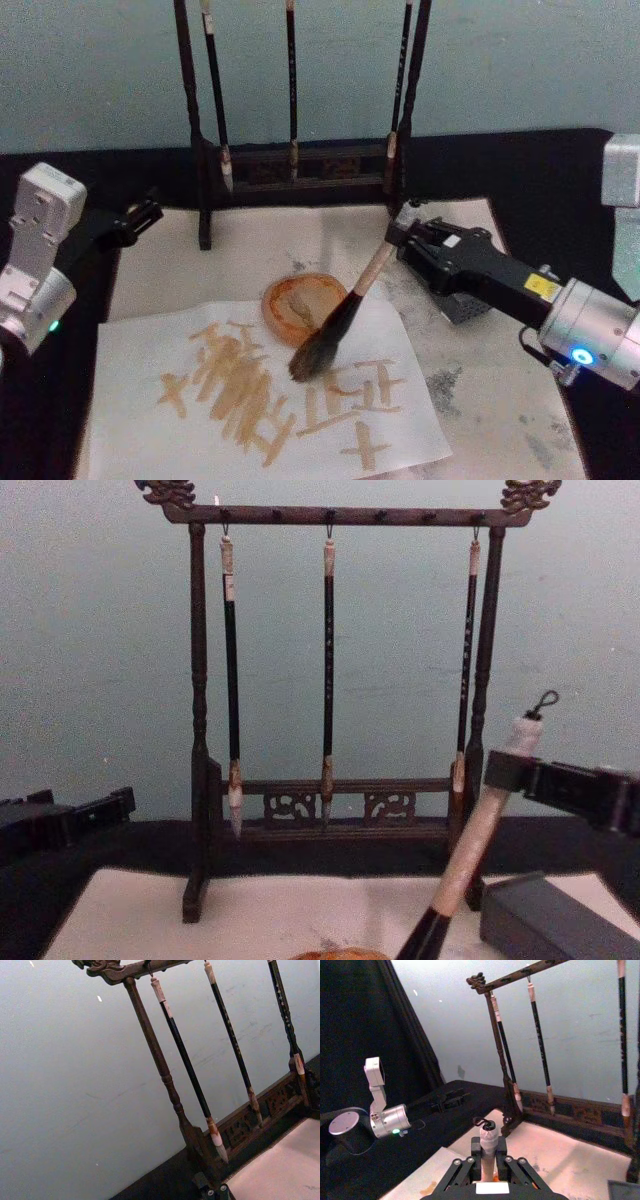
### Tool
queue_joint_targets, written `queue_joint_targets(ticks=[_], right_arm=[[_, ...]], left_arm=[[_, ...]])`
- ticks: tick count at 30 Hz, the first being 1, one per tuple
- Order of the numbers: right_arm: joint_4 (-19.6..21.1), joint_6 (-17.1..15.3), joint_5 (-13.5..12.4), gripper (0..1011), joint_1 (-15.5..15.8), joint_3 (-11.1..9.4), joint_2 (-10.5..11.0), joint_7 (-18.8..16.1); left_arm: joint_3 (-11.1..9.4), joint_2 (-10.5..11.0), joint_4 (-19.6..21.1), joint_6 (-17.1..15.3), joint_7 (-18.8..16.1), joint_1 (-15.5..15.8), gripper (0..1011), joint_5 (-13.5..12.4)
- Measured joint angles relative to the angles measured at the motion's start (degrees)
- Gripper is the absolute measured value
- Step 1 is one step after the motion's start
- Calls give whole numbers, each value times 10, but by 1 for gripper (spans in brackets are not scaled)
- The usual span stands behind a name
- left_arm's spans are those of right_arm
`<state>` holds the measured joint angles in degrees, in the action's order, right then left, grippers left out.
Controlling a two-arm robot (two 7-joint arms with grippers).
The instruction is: Pick up the brush from the inkstone, write on the paper, then place the brush back to its original position.
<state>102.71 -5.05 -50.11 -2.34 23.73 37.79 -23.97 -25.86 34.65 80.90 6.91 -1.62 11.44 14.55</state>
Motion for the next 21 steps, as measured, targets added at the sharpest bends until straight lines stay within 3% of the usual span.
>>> queue_joint_targets(ticks=[13, 21], right_arm=[[24, 13, -10, 173, 36, -38, 18, 4], [35, 17, -9, 173, 32, -35, 11, -9]], left_arm=[[0, 0, 0, 0, 0, 0, 1002, 0], [0, 0, 0, 0, 0, 0, 1002, 0]])
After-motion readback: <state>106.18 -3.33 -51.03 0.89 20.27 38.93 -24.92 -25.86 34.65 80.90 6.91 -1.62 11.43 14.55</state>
